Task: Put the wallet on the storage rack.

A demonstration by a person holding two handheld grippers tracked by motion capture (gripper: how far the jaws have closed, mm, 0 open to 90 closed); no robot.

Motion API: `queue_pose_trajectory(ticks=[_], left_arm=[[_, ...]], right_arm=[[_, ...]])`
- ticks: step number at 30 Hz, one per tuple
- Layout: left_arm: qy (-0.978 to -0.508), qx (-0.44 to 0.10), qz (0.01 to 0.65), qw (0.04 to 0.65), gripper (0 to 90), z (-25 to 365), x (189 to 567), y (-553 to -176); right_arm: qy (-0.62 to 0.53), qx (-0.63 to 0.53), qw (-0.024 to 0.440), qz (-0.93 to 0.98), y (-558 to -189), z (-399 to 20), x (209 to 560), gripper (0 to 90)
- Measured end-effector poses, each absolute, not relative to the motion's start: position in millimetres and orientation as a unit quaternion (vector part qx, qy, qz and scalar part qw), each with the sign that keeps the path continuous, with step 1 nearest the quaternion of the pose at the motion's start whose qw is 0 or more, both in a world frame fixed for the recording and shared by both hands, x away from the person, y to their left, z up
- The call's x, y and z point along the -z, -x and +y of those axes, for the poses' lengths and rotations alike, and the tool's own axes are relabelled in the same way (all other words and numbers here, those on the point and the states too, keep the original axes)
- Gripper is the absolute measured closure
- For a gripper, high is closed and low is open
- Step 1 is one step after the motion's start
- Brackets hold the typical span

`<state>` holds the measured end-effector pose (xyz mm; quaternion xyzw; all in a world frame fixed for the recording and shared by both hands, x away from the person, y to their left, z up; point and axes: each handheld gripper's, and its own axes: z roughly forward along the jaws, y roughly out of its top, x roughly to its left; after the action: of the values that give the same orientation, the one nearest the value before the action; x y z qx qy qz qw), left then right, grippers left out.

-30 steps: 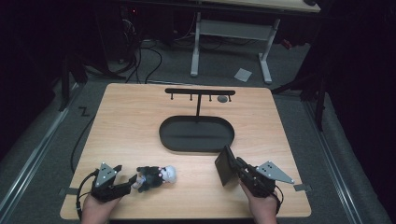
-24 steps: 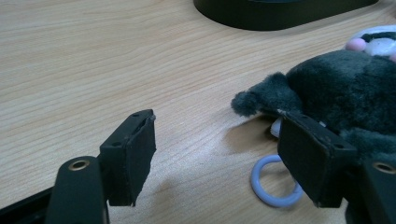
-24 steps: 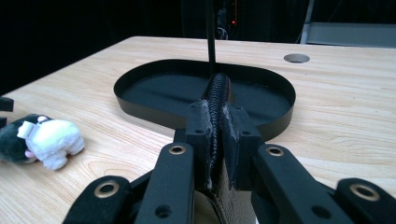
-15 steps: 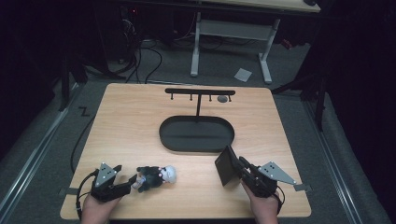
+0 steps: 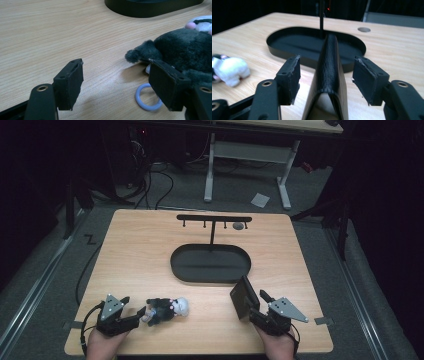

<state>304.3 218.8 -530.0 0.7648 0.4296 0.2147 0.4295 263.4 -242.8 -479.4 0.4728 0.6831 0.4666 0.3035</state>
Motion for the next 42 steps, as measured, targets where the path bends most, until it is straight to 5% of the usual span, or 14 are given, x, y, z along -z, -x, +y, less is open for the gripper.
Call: queue_pose_trajectory(ticks=[8, 20, 30, 42], left_arm=[[-0.765, -0.214, 0.429, 0.429, 28.3, 218, 530, -304], [-0.765, -0.214, 0.43, 0.429, 28.3, 219, 530, -304], [-0.766, -0.213, 0.429, 0.428, 28.4, 218, 531, -304], [-0.767, -0.213, 0.428, 0.428, 28.6, 218, 531, -304]], right_arm=[[-0.491, -0.439, 0.295, 0.692, -267, -236, 493, 36.8], [-0.488, -0.433, 0.311, 0.692, -265, -238, 497, 51.2], [-0.489, -0.436, 0.311, 0.688, -264, -241, 495, 71.8], [-0.478, -0.445, 0.32, 0.687, -263, -242, 489, 75.2]])
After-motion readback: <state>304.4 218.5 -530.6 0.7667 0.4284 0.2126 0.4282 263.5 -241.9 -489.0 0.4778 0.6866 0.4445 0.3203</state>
